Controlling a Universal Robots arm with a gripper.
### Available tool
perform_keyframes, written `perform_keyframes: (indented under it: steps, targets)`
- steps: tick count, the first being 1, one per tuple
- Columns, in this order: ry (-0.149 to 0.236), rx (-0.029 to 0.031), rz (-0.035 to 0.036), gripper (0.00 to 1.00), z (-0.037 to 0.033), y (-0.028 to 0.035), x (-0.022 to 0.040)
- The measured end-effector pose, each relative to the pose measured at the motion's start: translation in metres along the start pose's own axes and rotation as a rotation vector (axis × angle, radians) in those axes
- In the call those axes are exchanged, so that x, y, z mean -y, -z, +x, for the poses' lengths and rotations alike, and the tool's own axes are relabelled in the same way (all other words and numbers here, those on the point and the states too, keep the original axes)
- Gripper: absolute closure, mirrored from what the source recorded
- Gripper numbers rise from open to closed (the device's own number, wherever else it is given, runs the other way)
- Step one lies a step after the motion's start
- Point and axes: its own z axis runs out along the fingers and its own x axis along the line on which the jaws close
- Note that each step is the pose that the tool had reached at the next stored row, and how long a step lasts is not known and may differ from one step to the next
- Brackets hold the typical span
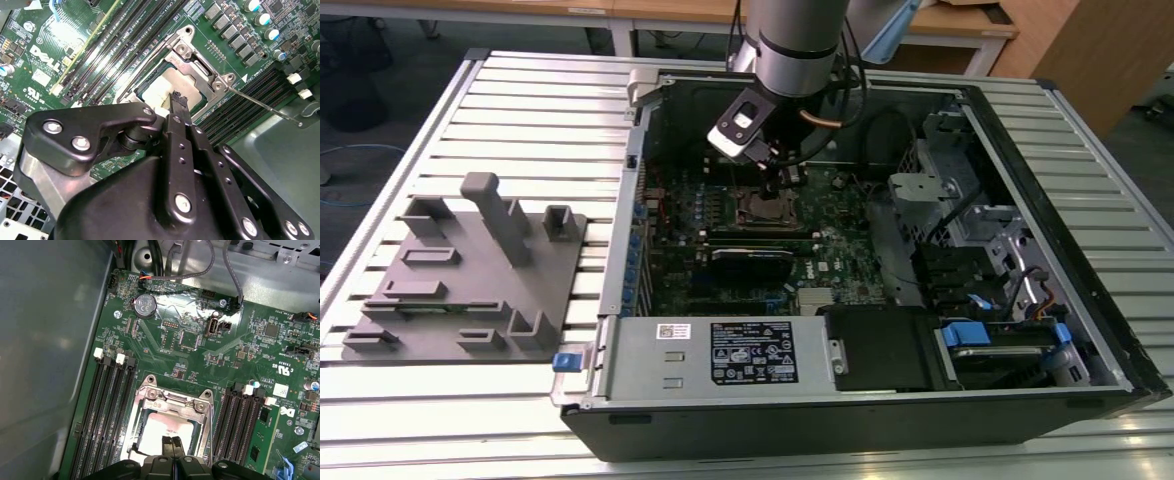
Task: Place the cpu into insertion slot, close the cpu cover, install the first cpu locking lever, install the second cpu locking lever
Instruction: 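Close the cpu cover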
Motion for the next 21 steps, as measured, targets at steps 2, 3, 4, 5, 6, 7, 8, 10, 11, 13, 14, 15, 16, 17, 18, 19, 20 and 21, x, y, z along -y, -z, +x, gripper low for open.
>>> perform_keyframes:
  steps: [2, 3, 4, 5, 6, 7, 8, 10, 11, 13, 14, 15, 16, 17, 18, 19, 20, 21]
  targets:
    - [0.002, 0.0, 0.0, 0.89, 0.0, 0.0, 0.0]
    - [0.004, 0.0001, 0.0002, 0.89, 0.0, 0.0, 0.0]
    - [0.005, 0.0001, 0.0001, 0.89, 0.0, 0.0, 0.0]
    - [0.008, 0.0, 0.0002, 0.89, 0.0, 0.0, 0.0]
    - [0.009, 0.0001, 0.0003, 0.89, 0.0, 0.0, 0.0]
    - [0.011, 0.0001, 0.0003, 0.89, 0.0, 0.0, 0.0]
    - [0.013, 0.0001, 0.0003, 0.89, 0.0, 0.0, 0.0]
    - [0.014, 0.0001, 0.0004, 0.89, 0.0, 0.0, 0.0]
    - [0.014, 0.0001, 0.0003, 0.89, 0.0, 0.0, 0.0]
    - [0.014, 0.0001, 0.0003, 0.89, 0.0, 0.0, 0.0]
    - [0.014, 0.0001, 0.0004, 0.89, 0.0, 0.0, 0.0]
    - [0.014, 0.0001, 0.0004, 0.89, 0.0, 0.0, 0.0]
    - [0.014, 0.0, 0.0003, 0.89, 0.0, 0.0, 0.0]
    - [0.014, 0.0001, 0.0003, 0.89, 0.0, 0.0, 0.0]
    - [0.014, 0.0001, 0.0003, 0.89, 0.0, 0.0, 0.0]
    - [0.015, 0.0001, 0.0003, 0.89, 0.0, 0.0, 0.0]
    - [0.017, 0.0001, 0.0004, 0.89, 0.0, 0.0, 0.0]
    - [0.02, 0.0001, 0.0004, 0.89, 0.0, 0.0, 0.0]
